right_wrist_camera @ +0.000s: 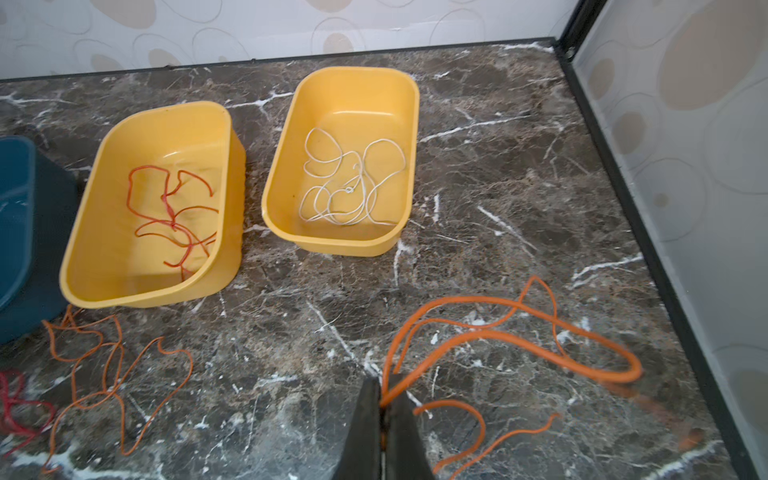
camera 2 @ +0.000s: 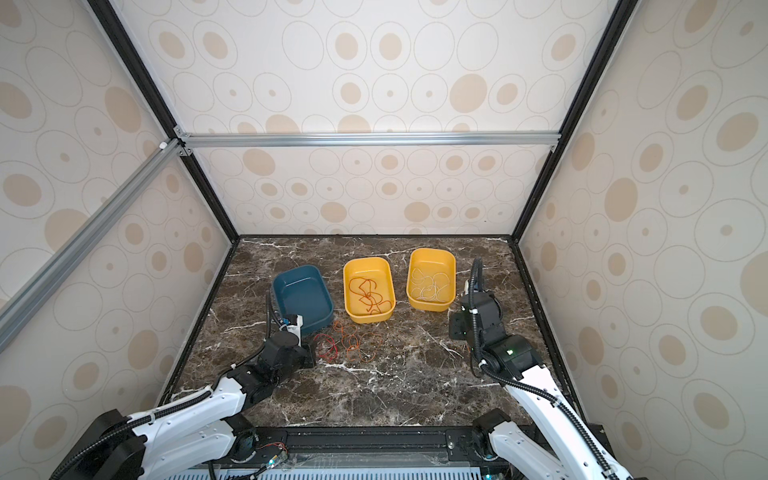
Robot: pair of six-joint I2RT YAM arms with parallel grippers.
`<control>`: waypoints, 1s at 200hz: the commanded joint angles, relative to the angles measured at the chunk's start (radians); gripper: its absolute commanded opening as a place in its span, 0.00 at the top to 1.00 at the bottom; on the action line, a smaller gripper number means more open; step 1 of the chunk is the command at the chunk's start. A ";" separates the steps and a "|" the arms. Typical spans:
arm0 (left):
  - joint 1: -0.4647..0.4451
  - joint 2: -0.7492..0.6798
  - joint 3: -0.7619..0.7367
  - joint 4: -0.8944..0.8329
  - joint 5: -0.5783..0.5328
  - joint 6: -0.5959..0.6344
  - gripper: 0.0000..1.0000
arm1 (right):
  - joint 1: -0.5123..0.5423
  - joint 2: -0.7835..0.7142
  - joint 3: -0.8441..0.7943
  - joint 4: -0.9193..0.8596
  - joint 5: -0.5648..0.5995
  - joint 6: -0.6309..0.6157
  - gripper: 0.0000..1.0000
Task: Untangle the cables
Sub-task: 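Pull the orange wire with the right gripper away from the left gripper, then carry the orange wire with the right gripper over and drop it into the teal tub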
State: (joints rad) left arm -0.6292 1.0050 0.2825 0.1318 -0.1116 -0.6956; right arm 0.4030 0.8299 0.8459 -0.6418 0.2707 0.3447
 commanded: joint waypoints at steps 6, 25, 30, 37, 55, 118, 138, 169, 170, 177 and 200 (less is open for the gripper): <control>0.003 0.014 0.010 -0.030 0.039 0.016 0.88 | -0.004 -0.005 -0.006 0.030 -0.116 0.008 1.00; 0.003 0.021 0.019 -0.034 0.049 0.026 0.71 | -0.004 -0.009 0.005 0.051 -0.201 -0.017 1.00; 0.003 0.019 0.021 -0.037 0.048 0.029 0.67 | -0.004 -0.009 0.009 0.056 -0.225 -0.024 1.00; 0.003 0.016 0.023 -0.037 0.049 0.033 0.62 | -0.004 -0.008 0.017 0.060 -0.264 -0.030 1.00; 0.003 0.008 0.027 -0.036 0.054 0.041 0.54 | -0.004 0.006 0.045 0.063 -0.369 -0.050 1.00; 0.005 -0.039 0.043 -0.064 0.046 0.038 0.38 | 0.000 0.074 0.141 0.188 -0.698 -0.024 1.00; 0.012 -0.064 0.049 -0.072 0.056 0.031 0.36 | 0.012 0.118 0.165 0.271 -0.760 0.019 1.00; 0.037 -0.097 0.061 -0.094 0.073 0.022 0.36 | 0.098 0.222 0.241 0.349 -0.769 0.017 1.00; 0.037 -0.098 0.062 -0.095 0.073 0.022 0.35 | 0.102 0.226 0.244 0.351 -0.768 0.016 1.00; 0.044 -0.113 0.063 -0.099 0.072 0.015 0.35 | 0.130 0.255 0.272 0.357 -0.761 0.005 1.00; 0.071 -0.151 0.077 -0.152 0.028 -0.005 0.35 | 0.198 0.360 0.338 0.401 -0.751 -0.008 1.00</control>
State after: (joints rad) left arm -0.5846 0.8921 0.3058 0.0540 -0.0437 -0.6727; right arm 0.5453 1.1168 1.1168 -0.3309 -0.4618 0.3511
